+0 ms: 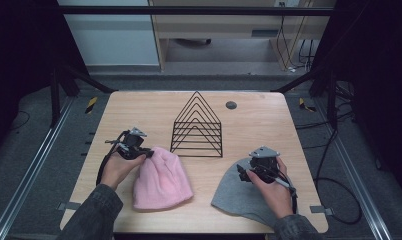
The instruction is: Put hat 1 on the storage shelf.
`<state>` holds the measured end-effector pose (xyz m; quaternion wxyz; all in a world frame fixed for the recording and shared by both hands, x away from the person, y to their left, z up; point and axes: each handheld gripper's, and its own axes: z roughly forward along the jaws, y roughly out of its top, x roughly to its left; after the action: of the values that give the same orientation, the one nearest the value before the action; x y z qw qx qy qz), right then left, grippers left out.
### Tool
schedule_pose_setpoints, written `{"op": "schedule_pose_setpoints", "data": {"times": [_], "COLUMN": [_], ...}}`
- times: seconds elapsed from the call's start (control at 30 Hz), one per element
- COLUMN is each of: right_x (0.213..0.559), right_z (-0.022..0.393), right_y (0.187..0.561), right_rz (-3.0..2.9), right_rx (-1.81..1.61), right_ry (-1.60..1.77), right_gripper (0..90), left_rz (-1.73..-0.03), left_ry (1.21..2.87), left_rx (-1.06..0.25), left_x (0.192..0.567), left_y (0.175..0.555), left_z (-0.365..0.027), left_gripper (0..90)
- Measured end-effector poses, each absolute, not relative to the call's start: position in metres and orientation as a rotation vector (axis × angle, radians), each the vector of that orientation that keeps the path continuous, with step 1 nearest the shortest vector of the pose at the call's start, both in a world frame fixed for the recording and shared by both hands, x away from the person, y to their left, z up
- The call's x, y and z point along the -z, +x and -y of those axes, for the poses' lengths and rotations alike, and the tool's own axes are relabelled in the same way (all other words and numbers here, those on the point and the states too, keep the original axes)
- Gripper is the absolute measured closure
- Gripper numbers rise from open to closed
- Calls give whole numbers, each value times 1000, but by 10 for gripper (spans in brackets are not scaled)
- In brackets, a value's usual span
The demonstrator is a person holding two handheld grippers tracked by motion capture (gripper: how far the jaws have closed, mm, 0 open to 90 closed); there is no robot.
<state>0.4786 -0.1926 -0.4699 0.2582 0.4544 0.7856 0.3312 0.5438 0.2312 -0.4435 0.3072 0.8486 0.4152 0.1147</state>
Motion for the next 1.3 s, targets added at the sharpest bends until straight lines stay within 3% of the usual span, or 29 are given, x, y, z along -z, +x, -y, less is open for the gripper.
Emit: {"op": "schedule_pose_setpoints", "data": {"times": [0.77, 1.13, 1.3], "right_x": [460, 448, 442], "right_z": [156, 124, 109], "right_y": [460, 443, 441], "right_rz": [-2231, -2308, -2359], "right_rx": [-1034, -1130, -1162], "right_ry": [1071, 964, 883], "right_gripper": [169, 190, 272], "left_rz": [-814, -738, -709], "left_ry": [2043, 1997, 2004], "left_rx": [-501, -520, -526], "left_x": [348, 320, 310], "left_y": [453, 446, 454], "left_z": [-224, -221, -216], "left_gripper": [841, 841, 841]}}
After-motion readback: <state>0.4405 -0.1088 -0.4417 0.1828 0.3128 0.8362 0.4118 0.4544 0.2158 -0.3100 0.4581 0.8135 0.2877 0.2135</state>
